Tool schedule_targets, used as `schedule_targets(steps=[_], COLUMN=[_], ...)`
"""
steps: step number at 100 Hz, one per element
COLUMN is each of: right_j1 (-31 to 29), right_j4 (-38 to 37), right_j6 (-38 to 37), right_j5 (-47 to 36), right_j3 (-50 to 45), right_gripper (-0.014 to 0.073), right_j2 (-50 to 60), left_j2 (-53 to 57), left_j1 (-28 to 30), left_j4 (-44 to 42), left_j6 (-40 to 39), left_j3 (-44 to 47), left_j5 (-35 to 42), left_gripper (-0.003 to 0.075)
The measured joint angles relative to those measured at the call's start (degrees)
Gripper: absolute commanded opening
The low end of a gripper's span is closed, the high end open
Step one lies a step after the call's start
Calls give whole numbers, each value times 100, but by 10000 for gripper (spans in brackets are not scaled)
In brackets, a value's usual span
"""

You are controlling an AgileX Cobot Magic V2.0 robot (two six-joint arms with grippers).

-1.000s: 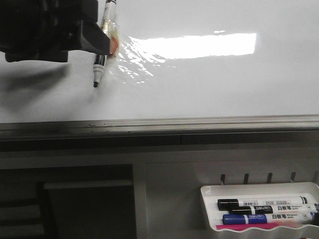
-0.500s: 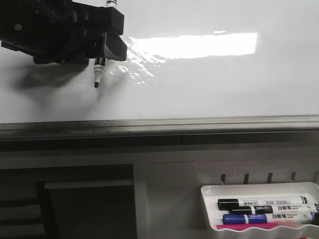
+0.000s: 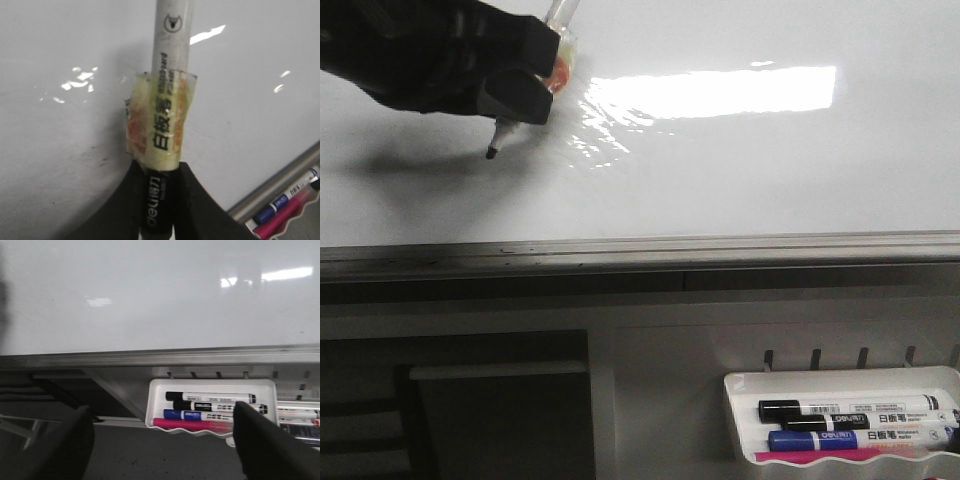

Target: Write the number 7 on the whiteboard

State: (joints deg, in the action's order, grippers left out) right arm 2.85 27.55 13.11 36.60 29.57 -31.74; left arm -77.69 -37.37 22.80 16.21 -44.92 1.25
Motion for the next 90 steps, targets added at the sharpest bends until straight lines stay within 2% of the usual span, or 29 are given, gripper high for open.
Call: schedule_targets(steps=[22, 44, 63, 90], right_j1=[160, 160, 175, 188], right_j4=[1269, 2690, 3060, 3318], right_j6=[1262, 2404, 2810, 3260], right_j5=[798, 1690, 2310, 2972], right_j3=[587, 1391, 1983, 2210], right_gripper=[511, 511, 511, 511], right_j2=[-809, -1881, -2644, -3521], left_j2=[771, 937, 937, 834], left_j1=[-530, -1237, -1776, -2002], left_j4=[-1042, -1506, -1694, -1745], left_j6=[0, 3, 3, 12], left_j3=[0, 0, 0, -90], left_j5=[-971, -1876, -2035, -1841], left_gripper=[-20, -20, -20, -20])
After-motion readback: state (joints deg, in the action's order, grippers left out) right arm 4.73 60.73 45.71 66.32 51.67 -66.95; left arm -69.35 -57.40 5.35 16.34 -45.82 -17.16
